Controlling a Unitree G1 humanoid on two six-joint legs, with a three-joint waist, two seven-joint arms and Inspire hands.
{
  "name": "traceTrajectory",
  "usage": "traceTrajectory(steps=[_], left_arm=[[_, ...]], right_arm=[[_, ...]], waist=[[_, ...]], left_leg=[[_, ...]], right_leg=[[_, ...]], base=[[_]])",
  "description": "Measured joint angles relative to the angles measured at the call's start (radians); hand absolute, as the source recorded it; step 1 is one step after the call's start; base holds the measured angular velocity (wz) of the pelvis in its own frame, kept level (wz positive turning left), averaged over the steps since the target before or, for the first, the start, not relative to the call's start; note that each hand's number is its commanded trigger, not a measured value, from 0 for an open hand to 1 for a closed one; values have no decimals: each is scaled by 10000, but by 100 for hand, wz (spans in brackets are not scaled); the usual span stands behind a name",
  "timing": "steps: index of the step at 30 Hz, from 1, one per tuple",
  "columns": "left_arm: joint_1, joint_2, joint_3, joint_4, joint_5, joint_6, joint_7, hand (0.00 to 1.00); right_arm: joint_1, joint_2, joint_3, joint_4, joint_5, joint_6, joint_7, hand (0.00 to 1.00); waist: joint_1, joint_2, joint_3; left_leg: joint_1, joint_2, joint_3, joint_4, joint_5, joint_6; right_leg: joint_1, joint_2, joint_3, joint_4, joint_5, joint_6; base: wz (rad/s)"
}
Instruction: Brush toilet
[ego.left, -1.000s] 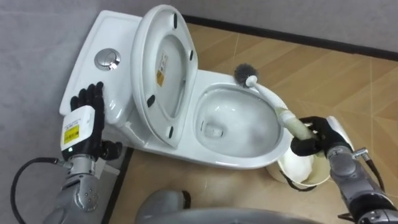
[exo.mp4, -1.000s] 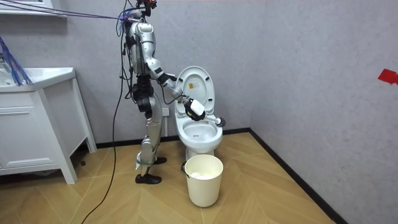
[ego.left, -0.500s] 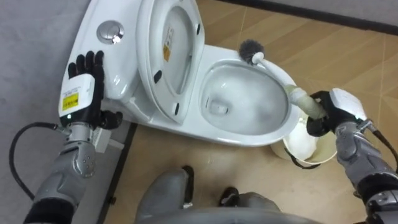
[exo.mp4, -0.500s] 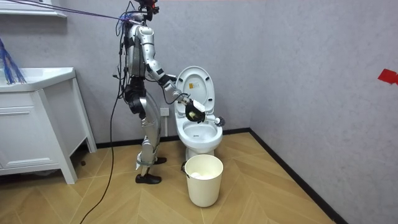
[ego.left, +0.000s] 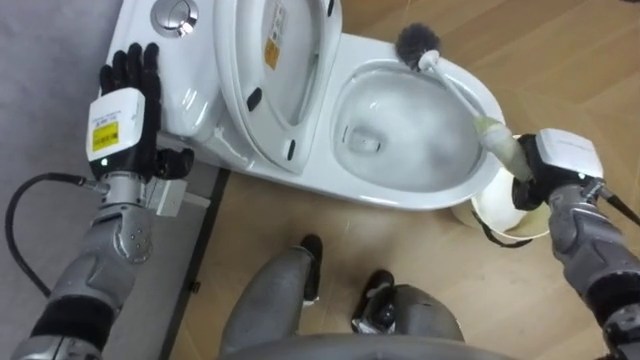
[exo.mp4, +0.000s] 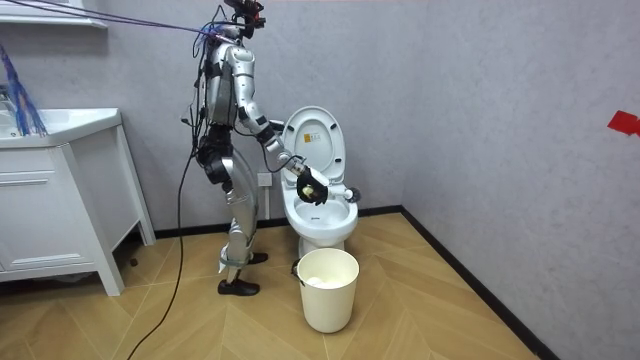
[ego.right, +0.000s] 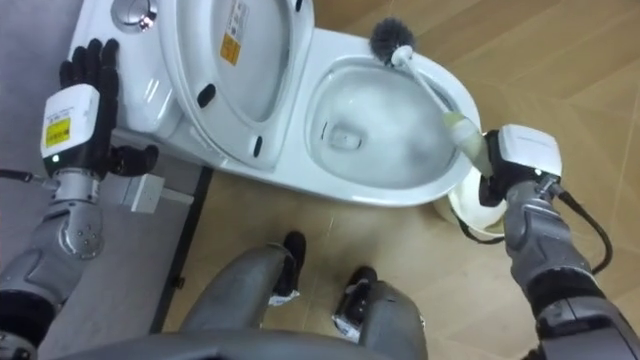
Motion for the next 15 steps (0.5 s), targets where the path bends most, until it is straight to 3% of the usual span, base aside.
traceTrajectory(steps=[7, 12, 15], left_arm=[[126, 142, 36, -28, -105, 36, 220, 0], [135, 326, -49, -141, -170, 28, 297, 0], [214, 359, 24, -86, -191, 28, 387, 0]], right_arm=[[1506, -5, 68, -1918, -57, -137, 323, 100], [2982, -200, 804, -3561, -476, -352, 1449, 100], [3211, -220, 834, -3873, -429, -346, 1612, 100]], waist=[[-108, -216, -36], [-53, -390, -127], [-82, -464, -137]], left_leg=[[16, 74, 262, 25, 2, 3], [-104, 171, 382, 28, -1, 34], [-146, 196, 547, 67, -1, 51]], right_leg=[[-20, 32, 163, -5, -5, 3], [-247, 16, 264, 149, -5, 2], [-427, -1, 460, 332, -5, -3]], base=[[-4], [-4], [-16]])
